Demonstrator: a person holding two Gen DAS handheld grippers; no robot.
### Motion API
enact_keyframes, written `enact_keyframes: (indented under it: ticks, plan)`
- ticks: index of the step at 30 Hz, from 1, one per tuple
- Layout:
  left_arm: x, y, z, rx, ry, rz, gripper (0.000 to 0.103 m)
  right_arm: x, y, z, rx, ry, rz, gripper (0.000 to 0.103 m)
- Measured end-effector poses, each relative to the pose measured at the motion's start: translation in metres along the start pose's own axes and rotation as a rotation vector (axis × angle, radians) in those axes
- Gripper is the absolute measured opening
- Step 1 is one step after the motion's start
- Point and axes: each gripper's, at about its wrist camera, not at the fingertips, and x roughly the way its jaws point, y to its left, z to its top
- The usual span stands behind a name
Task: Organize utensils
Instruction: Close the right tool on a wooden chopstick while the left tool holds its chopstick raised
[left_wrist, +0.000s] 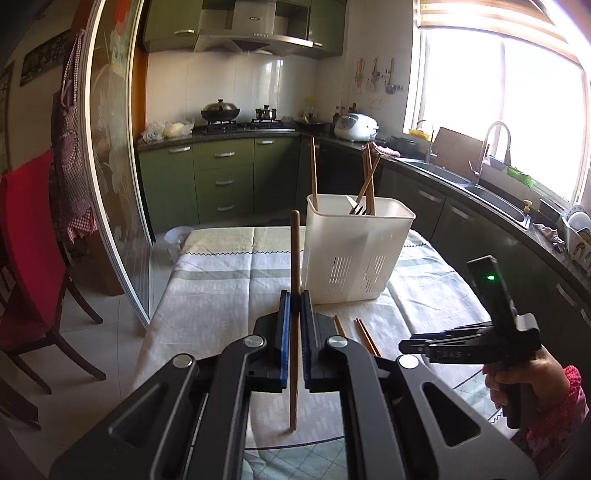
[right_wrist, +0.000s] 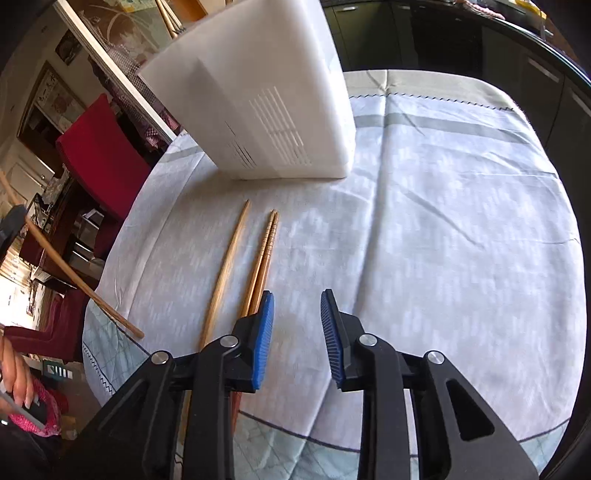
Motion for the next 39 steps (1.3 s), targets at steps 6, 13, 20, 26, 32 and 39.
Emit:
enact_keyframes:
  ticks: [6,13,20,26,32,39]
  plan:
    - [-0.011,0.005,-0.004,0.018,-0.011,-0.015,0.005,0.026,0.020,0.016,-0.031,0.047,-0.024,0.020]
    - [-0.011,0.006,-0.004,0.029,-0.014,-0.020,0.005,0.030,0.035,0.021,-0.075,0.057,-0.115,0.017]
    - [-0.008,0.004,-0.004,0.048,-0.014,-0.027,0.005,0.036,0.050,0.018,-0.124,0.072,-0.179,0.016]
    - [-0.005,0.000,-0.003,0.059,-0.016,-0.022,0.005,0.047,0.062,0.026,-0.139,0.067,-0.218,0.010]
    - [-0.004,-0.001,-0.002,0.067,-0.016,-0.019,0.005,0.040,0.055,0.031,-0.070,0.017,-0.142,0.006]
    - [-0.001,-0.001,-0.001,0.078,-0.013,-0.015,0.005,-0.034,0.064,0.023,-0.054,-0.201,-0.065,0.006]
